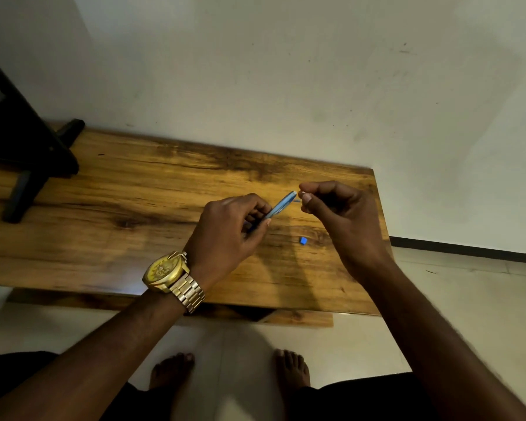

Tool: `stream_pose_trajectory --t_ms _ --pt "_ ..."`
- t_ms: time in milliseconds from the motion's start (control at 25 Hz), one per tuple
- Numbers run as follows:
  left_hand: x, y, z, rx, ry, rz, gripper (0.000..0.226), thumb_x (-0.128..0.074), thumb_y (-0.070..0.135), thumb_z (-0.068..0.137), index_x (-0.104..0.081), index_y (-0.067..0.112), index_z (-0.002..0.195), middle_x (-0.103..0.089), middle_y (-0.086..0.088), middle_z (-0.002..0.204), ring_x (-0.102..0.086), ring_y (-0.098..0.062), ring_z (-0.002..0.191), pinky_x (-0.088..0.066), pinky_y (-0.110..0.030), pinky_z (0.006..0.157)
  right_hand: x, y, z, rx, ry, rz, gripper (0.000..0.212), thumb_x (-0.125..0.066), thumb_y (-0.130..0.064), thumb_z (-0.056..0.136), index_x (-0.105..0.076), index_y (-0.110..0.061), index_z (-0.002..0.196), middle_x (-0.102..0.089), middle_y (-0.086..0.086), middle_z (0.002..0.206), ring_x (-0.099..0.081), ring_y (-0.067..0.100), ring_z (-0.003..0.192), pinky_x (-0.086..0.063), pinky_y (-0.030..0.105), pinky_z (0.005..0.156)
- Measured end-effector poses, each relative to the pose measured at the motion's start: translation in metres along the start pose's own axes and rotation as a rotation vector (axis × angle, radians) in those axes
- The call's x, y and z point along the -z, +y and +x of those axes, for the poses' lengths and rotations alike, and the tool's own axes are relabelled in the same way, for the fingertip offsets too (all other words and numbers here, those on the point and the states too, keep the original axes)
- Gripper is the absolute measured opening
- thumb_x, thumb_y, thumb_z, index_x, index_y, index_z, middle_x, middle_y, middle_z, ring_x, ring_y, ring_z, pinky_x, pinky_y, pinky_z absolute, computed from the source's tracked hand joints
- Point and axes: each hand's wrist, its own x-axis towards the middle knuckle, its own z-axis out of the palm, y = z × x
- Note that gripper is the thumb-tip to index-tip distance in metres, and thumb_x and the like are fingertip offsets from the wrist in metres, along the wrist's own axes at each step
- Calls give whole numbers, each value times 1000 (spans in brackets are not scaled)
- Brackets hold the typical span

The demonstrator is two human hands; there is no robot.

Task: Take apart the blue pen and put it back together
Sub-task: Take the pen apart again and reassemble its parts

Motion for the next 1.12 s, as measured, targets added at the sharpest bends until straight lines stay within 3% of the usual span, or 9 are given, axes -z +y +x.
stream_pose_trajectory --t_ms 280,520,800,1120 --pt "-2 2 -1 -35 -8 37 22 -83 17 95 -80 17 116 -82 4 107 -77 -7 94 -68 -30 80 9 -3 -2 35 -6 -104 15 -81 -18 96 -82 -11 109 -83 6 96 -79 23 88 -66 38 83" --pt "0 4 -2 -60 -19 65 22 -84 17 95 -81 16 117 -83 1 108 -77 -13 95 -67 -35 80 11 -1 -2 25 -49 -141 14 -78 -17 98 -80 -11 110 -83 4 100 -82 20 92 -67 39 87" --pt "5 1 -3 -169 -114 256 19 -78 17 99 -80 15 118 -79 -4 105 -73 -26 96 -62 -46 74 33 -3 1 126 -225 -569 11 -82 -14 94 -84 -18 104 -83 -7 91 -79 7 83 -66 28 79" --pt "5 1 -4 -85 -117 86 20 -81 17 97 -81 16 117 -81 2 104 -74 -14 92 -65 -41 78 34 2 6 -75 -221 -129 14 -81 -9 94 -82 -1 105 -85 9 91 -82 20 80 -65 26 75"
